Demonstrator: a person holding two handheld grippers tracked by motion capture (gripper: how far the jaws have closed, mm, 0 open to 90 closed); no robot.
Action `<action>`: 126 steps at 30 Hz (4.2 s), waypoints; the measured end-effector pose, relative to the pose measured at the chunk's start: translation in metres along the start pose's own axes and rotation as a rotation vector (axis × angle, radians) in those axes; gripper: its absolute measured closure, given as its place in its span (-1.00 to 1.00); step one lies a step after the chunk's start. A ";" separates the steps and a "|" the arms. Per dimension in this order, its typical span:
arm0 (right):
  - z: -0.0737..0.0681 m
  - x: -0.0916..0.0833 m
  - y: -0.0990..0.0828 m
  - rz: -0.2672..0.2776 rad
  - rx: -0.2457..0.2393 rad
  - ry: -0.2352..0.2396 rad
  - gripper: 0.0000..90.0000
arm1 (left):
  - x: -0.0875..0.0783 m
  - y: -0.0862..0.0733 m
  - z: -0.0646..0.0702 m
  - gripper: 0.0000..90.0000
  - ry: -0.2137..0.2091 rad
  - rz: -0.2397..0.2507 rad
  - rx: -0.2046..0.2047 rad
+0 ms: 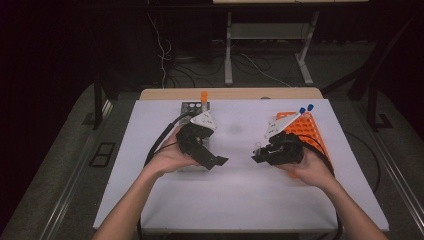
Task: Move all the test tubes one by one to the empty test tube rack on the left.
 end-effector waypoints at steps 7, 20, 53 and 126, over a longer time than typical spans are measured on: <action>-0.015 0.014 0.007 -0.012 -0.043 0.036 0.66 | 0.012 0.004 0.006 -0.98 -0.040 -0.040 0.029; -0.043 0.032 0.012 -0.026 -0.109 0.087 0.66 | 0.034 0.009 0.017 -0.53 -0.158 -0.137 0.080; -0.049 0.032 0.006 0.002 -0.088 0.094 0.27 | 0.021 0.017 0.013 0.65 -0.189 -0.181 0.135; 0.002 -0.034 -0.072 0.130 0.236 -0.017 -1.00 | -0.035 0.032 -0.144 0.65 0.195 -0.090 -0.155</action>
Point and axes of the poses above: each handheld gripper's, and its own axes: x roughly forward along the jaws, y roughly out of its top, z roughly to its right, the point moved 2 cm from there along x, roughly forward along the jaws, and after that the axes turned 8 degrees about -y, right-handed, at the moved point
